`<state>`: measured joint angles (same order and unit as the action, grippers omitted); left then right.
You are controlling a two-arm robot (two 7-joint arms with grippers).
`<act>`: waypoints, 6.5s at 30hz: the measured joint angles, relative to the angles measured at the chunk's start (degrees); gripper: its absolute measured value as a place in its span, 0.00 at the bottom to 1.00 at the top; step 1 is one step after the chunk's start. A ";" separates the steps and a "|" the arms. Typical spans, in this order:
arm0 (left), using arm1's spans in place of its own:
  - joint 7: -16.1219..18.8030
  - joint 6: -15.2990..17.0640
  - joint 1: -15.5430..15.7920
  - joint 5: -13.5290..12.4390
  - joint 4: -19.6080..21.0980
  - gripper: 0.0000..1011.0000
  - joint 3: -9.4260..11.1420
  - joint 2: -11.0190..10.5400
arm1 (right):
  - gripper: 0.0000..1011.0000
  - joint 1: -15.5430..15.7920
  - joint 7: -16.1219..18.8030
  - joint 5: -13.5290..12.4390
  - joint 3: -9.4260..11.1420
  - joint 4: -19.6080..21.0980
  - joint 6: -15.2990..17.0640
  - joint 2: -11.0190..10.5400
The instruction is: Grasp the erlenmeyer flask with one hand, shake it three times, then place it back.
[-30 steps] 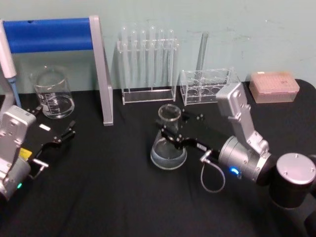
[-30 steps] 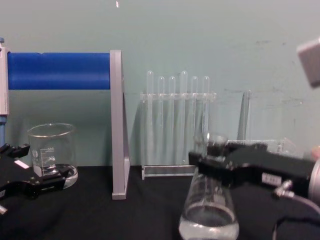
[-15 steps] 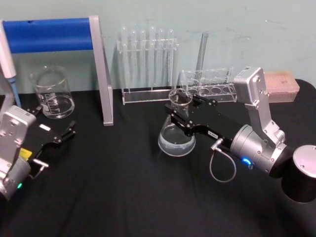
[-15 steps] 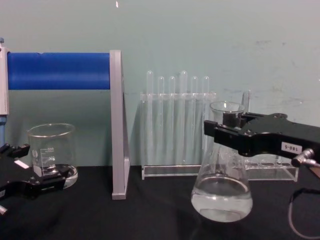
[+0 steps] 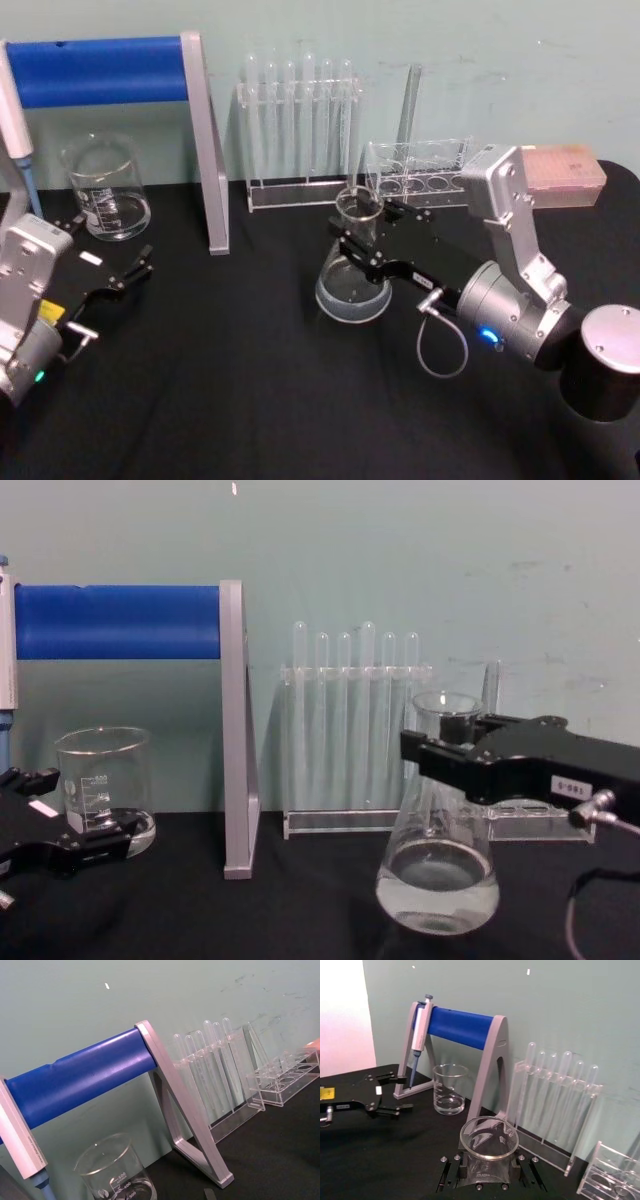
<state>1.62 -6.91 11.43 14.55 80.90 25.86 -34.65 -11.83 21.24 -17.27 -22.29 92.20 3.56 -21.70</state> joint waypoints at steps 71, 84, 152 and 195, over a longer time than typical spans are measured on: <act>0.00 0.00 0.00 0.00 0.00 0.99 0.00 0.00 | 0.45 -1.54 -5.78 0.55 9.01 -3.60 -0.28 1.10; 0.00 0.00 0.00 0.00 0.00 0.99 0.00 0.00 | 0.45 -0.52 -4.16 1.08 8.99 -2.12 0.27 1.88; 0.00 0.00 0.00 0.00 0.00 0.99 0.00 0.00 | 0.45 0.85 -2.09 -2.17 3.07 2.36 0.10 -1.28; 0.00 0.00 0.00 0.00 0.00 0.99 0.00 0.00 | 0.45 0.67 -2.63 -1.10 8.66 0.43 0.90 1.40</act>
<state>1.62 -6.91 11.43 14.55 80.90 25.86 -34.65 -11.16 18.62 -18.37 -13.62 92.63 4.46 -20.31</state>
